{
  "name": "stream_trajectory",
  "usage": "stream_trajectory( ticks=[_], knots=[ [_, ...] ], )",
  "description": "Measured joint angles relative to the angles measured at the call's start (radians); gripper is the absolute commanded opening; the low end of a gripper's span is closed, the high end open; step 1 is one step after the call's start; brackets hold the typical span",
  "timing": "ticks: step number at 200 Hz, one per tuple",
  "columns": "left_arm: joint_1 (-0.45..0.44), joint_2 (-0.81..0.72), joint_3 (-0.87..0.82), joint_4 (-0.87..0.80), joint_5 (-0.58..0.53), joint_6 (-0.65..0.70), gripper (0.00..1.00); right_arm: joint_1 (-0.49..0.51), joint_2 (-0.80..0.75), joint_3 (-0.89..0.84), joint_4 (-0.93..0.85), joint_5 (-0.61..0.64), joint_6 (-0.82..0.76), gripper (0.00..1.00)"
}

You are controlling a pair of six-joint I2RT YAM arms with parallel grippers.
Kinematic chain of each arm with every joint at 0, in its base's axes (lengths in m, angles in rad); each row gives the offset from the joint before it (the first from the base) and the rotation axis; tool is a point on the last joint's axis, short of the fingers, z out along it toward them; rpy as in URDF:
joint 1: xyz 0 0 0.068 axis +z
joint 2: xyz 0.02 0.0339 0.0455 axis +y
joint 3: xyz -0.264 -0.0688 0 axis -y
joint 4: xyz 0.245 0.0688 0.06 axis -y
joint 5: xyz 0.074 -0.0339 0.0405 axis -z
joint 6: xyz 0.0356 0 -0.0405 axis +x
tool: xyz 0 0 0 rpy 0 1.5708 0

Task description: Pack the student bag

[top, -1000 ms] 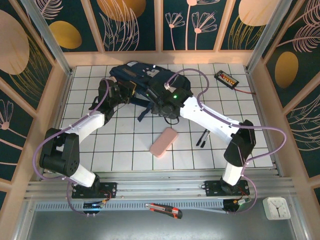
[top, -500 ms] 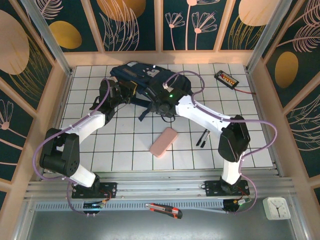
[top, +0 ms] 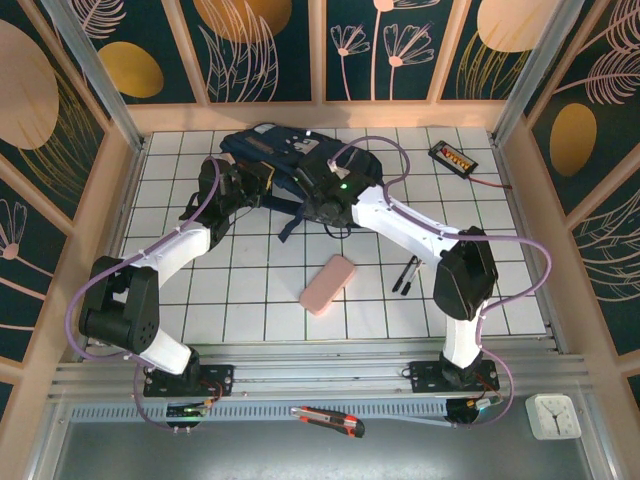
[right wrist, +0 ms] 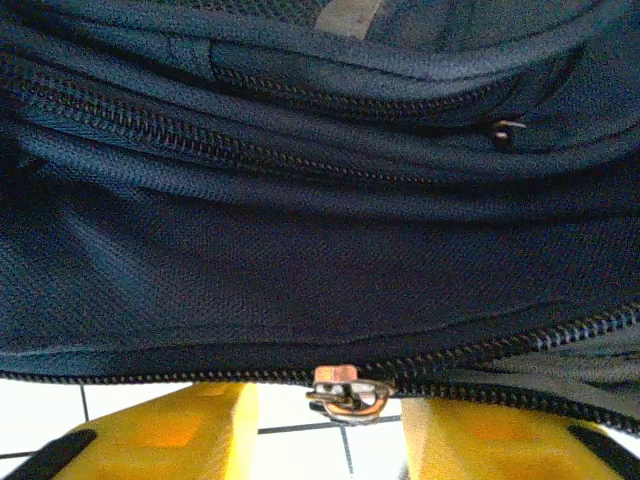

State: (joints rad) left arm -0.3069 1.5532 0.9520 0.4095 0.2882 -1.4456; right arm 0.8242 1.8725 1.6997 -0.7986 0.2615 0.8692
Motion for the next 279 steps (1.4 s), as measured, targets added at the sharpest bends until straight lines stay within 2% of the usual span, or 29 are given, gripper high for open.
stream_trajectory(
  ticks=[75, 87, 156, 190, 219, 279],
  knots=[
    [-0.001, 0.000, 0.000, 0.001, 0.003, -0.003, 0.00, -0.019, 0.001, 0.000, 0.002, -0.002, -0.023, 0.07],
    [-0.002, 0.000, 0.000, 0.001, 0.002, -0.003, 0.00, -0.019, 0.001, 0.000, 0.003, -0.005, -0.024, 0.00],
    [-0.003, -0.005, -0.010, -0.002, 0.007, 0.001, 0.00, -0.039, -0.026, -0.043, 0.011, -0.045, -0.043, 0.00],
    [0.004, -0.012, -0.010, -0.014, 0.024, 0.010, 0.00, -0.083, -0.089, -0.115, 0.014, -0.080, -0.087, 0.00],
    [0.032, -0.032, -0.019, -0.090, 0.048, -0.009, 0.00, -0.142, -0.144, -0.194, 0.018, -0.126, -0.133, 0.00],
    [0.082, -0.033, -0.025, -0.150, 0.097, 0.004, 0.00, -0.221, -0.175, -0.278, 0.063, -0.219, -0.229, 0.00]
  ],
)
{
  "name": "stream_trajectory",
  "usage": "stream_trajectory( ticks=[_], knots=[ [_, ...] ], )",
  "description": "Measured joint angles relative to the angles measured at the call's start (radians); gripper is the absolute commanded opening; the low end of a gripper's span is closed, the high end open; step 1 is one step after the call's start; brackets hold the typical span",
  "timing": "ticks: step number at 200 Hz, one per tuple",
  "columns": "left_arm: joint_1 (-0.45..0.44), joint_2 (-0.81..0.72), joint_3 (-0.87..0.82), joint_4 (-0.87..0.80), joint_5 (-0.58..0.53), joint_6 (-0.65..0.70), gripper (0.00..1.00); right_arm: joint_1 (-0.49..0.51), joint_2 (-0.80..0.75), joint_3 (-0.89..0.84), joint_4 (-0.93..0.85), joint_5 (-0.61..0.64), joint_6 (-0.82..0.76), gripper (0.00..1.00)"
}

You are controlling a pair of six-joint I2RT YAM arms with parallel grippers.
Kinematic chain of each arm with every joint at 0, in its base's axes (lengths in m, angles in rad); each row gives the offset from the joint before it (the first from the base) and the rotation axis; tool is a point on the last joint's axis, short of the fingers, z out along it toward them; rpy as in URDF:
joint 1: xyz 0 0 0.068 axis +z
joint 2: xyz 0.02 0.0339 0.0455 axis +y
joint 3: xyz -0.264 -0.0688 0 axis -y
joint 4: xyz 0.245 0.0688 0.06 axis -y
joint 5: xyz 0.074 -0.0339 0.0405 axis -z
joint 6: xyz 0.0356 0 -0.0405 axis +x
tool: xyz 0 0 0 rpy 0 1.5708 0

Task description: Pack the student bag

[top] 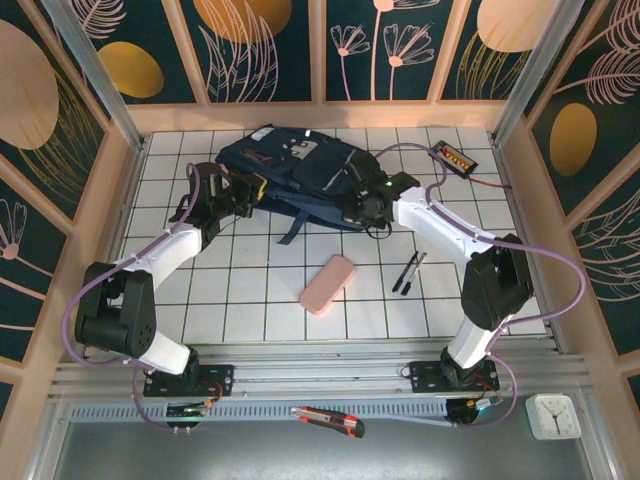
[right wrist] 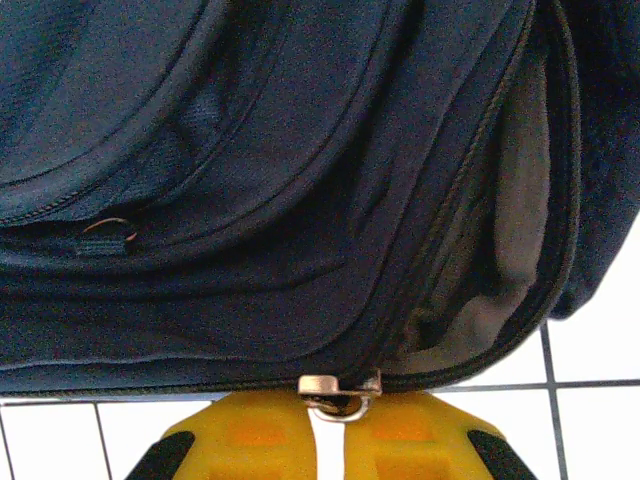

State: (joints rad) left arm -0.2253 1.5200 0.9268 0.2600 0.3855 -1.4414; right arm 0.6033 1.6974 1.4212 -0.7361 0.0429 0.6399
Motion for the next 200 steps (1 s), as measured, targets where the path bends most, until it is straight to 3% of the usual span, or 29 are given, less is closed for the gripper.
stream_trajectory(
  ticks=[65, 87, 102, 118, 136, 162, 200],
  knots=[
    [0.082, 0.023, 0.009, -0.024, 0.031, 0.046, 0.00, -0.001, -0.010, -0.040, 0.105, -0.185, -0.196, 0.00],
    [0.105, 0.035, 0.024, -0.031, 0.013, 0.064, 0.54, 0.027, 0.053, 0.043, 0.113, -0.252, -0.216, 0.00],
    [0.120, 0.025, 0.030, -0.045, -0.013, 0.084, 0.74, 0.046, 0.109, 0.113, 0.125, -0.304, -0.216, 0.00],
    [0.129, -0.016, 0.014, -0.079, -0.035, 0.106, 0.88, 0.062, 0.154, 0.164, 0.144, -0.364, -0.213, 0.00],
    [0.130, -0.121, -0.053, -0.103, -0.041, 0.119, 0.97, 0.072, 0.189, 0.203, 0.159, -0.422, -0.206, 0.00],
    [0.112, -0.258, -0.174, -0.083, -0.017, 0.079, 0.98, 0.093, 0.233, 0.250, 0.191, -0.497, -0.185, 0.00],
    [-0.008, -0.236, -0.241, -0.031, -0.016, -0.005, 0.99, 0.134, 0.292, 0.321, 0.206, -0.551, -0.166, 0.00]
  ],
)
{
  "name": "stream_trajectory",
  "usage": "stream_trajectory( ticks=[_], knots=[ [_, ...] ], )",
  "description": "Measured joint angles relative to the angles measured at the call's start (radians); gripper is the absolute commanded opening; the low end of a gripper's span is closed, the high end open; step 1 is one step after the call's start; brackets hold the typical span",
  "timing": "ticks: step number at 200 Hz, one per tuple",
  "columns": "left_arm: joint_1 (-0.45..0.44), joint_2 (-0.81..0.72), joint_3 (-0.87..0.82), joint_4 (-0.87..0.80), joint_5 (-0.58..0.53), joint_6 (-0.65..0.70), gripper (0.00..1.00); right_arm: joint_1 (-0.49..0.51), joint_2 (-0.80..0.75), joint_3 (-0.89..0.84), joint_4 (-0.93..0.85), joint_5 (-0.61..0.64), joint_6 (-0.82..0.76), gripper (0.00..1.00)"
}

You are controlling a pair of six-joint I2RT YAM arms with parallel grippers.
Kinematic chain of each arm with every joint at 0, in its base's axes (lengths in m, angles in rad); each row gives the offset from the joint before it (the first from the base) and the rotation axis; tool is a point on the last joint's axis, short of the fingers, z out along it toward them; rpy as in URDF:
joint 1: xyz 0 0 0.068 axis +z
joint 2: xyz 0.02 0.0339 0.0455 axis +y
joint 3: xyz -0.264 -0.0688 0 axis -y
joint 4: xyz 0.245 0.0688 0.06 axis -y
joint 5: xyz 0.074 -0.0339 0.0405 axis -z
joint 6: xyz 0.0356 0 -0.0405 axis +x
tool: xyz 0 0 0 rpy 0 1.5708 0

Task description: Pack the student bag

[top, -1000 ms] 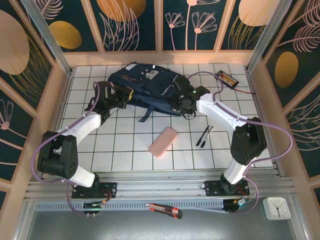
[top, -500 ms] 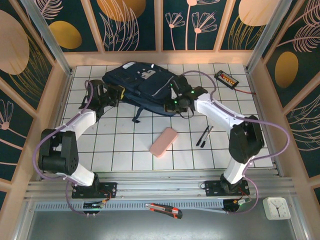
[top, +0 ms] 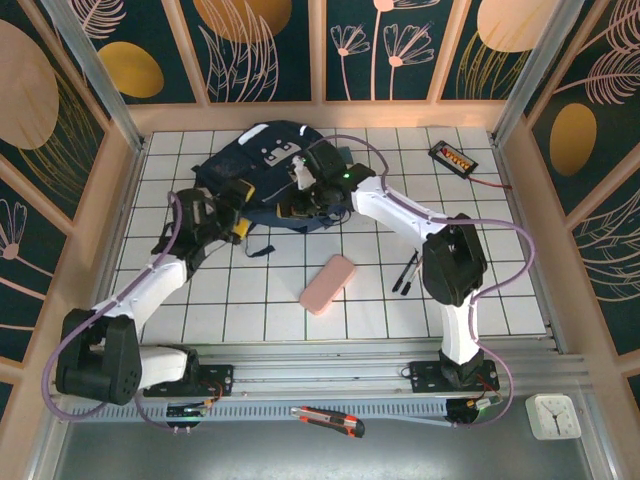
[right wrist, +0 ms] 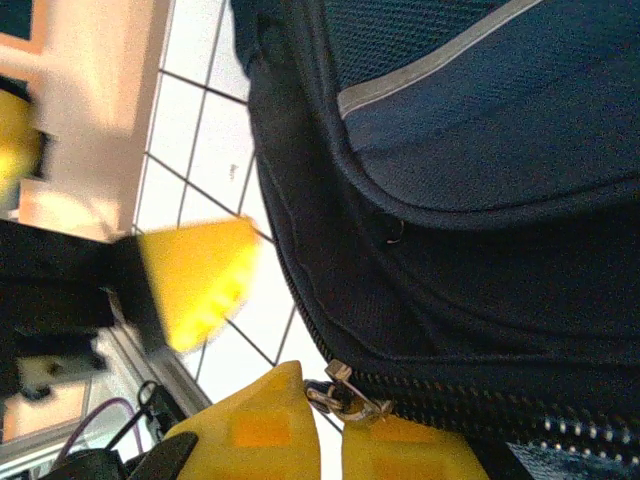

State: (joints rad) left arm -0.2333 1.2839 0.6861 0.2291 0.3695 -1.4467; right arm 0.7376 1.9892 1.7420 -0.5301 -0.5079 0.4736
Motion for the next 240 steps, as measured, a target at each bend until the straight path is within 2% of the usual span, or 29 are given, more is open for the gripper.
stream_trajectory(
  ticks=[27, 41, 90, 100, 106, 117, 142, 169, 196, 240],
  knots=[
    [-0.072, 0.053, -0.051, 0.087, 0.000, -0.077, 0.93, 0.027, 0.015, 0.026, 0.010, -0.015, 0.007, 0.00],
    [-0.073, 0.073, -0.066, 0.103, -0.013, -0.105, 0.86, 0.036, 0.017, 0.026, 0.010, -0.017, 0.008, 0.00],
    [-0.068, 0.148, -0.065, 0.177, -0.048, -0.146, 0.83, 0.060, 0.019, 0.026, 0.003, -0.016, 0.007, 0.00],
    [-0.065, 0.158, -0.065, 0.187, -0.056, -0.153, 0.78, 0.063, 0.019, 0.026, 0.002, -0.016, 0.007, 0.00],
    [-0.061, 0.165, -0.063, 0.187, -0.058, -0.154, 0.70, 0.064, 0.019, 0.026, 0.001, -0.016, 0.007, 0.00],
    [-0.053, 0.179, -0.055, 0.193, -0.066, -0.163, 0.44, 0.067, 0.019, 0.027, -0.005, -0.013, 0.007, 0.00],
    [-0.039, 0.196, -0.036, 0.195, -0.060, -0.156, 0.00, 0.070, 0.023, 0.039, -0.035, -0.005, -0.001, 0.00],
    [-0.008, 0.197, -0.035, 0.177, -0.045, -0.125, 0.00, 0.069, 0.022, 0.069, -0.091, 0.021, -0.032, 0.00],
    [0.029, 0.192, -0.035, 0.117, -0.019, -0.039, 0.00, 0.053, 0.022, 0.090, -0.167, 0.061, -0.084, 0.00],
    [0.077, 0.130, -0.035, 0.000, -0.012, 0.106, 0.00, -0.071, -0.001, 0.042, -0.291, 0.117, -0.148, 0.00]
  ],
)
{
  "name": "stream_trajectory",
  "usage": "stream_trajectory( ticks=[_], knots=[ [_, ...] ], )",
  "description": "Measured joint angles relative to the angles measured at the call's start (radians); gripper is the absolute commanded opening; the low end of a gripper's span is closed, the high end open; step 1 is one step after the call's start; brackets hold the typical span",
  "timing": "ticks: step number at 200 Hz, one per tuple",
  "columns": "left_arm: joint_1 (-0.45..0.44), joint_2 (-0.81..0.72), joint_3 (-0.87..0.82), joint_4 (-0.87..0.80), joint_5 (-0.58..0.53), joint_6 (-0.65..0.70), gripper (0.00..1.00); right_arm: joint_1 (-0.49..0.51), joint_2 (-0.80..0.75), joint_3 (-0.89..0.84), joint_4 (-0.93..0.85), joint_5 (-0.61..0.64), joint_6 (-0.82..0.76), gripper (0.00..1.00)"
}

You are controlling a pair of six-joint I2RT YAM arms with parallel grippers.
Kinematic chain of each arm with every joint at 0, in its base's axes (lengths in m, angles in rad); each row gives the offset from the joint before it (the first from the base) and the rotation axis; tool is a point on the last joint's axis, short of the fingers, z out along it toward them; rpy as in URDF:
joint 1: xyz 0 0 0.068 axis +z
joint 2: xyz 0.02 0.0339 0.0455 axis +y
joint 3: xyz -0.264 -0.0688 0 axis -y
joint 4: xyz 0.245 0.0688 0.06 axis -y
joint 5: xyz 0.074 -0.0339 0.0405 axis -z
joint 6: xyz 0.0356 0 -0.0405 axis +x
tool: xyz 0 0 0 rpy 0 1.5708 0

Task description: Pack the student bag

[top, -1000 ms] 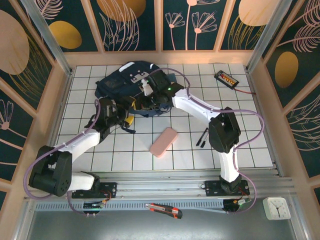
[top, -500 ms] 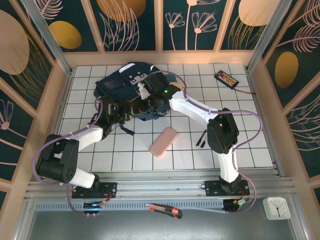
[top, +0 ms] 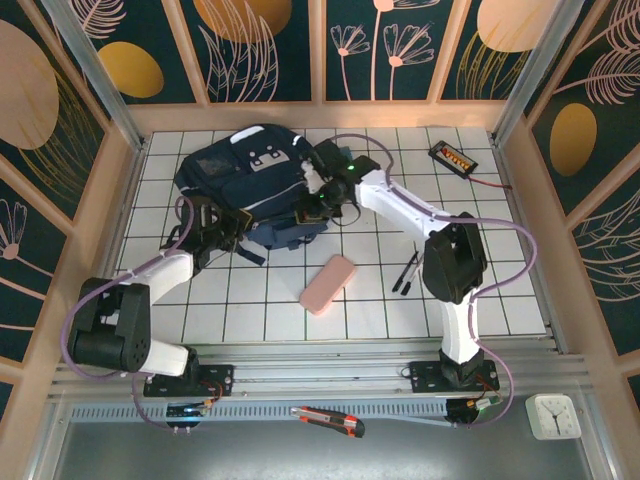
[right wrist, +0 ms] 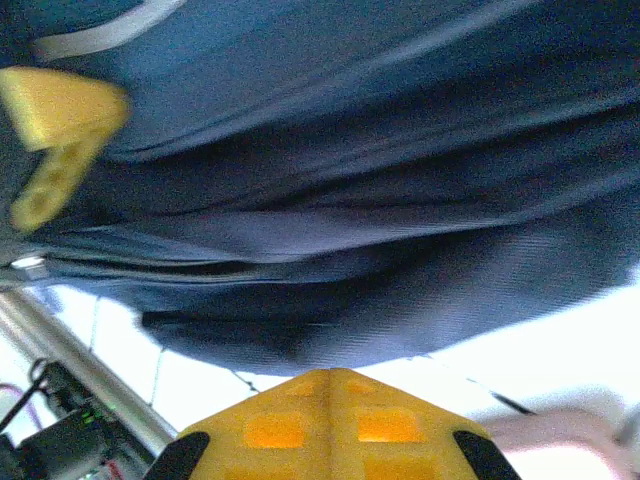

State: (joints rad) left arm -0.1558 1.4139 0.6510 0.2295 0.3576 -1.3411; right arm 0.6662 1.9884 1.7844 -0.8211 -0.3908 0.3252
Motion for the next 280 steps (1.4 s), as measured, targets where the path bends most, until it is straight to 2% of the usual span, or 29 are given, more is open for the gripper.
stream_trajectory(
  ticks=[21, 37, 43, 49, 98, 136, 169, 234, 280],
  knots=[
    [0.007, -0.024, 0.002, -0.030, 0.000, 0.041, 0.00, -0.052, -0.005, -0.003, -0.021, -0.004, -0.014, 0.01],
    [0.008, -0.029, 0.009, -0.045, 0.001, 0.057, 0.00, -0.056, -0.006, 0.000, -0.011, -0.052, -0.007, 0.45],
    [0.008, -0.029, 0.014, -0.050, 0.002, 0.058, 0.00, -0.048, -0.006, 0.002, -0.001, -0.071, -0.003, 0.55],
    [0.008, -0.029, 0.018, -0.051, 0.003, 0.058, 0.00, -0.034, -0.006, 0.009, 0.010, -0.084, 0.006, 0.59],
    [0.008, -0.035, 0.044, -0.050, 0.015, 0.042, 0.00, 0.126, 0.037, 0.206, 0.055, -0.108, 0.138, 0.61],
    [-0.002, -0.035, 0.075, -0.045, 0.020, 0.019, 0.00, 0.136, 0.100, 0.290, 0.009, -0.069, 0.190, 0.63],
    [-0.037, -0.035, 0.092, -0.029, -0.003, -0.014, 0.00, 0.152, 0.178, 0.414, -0.095, 0.042, 0.198, 0.63],
    [-0.086, -0.010, 0.140, -0.025, -0.034, -0.044, 0.00, 0.225, 0.188, 0.513, -0.239, 0.299, 0.221, 0.62],
    [-0.095, 0.012, 0.175, -0.026, -0.035, -0.048, 0.00, 0.245, 0.231, 0.599, -0.297, 0.395, 0.241, 0.53]
  ],
)
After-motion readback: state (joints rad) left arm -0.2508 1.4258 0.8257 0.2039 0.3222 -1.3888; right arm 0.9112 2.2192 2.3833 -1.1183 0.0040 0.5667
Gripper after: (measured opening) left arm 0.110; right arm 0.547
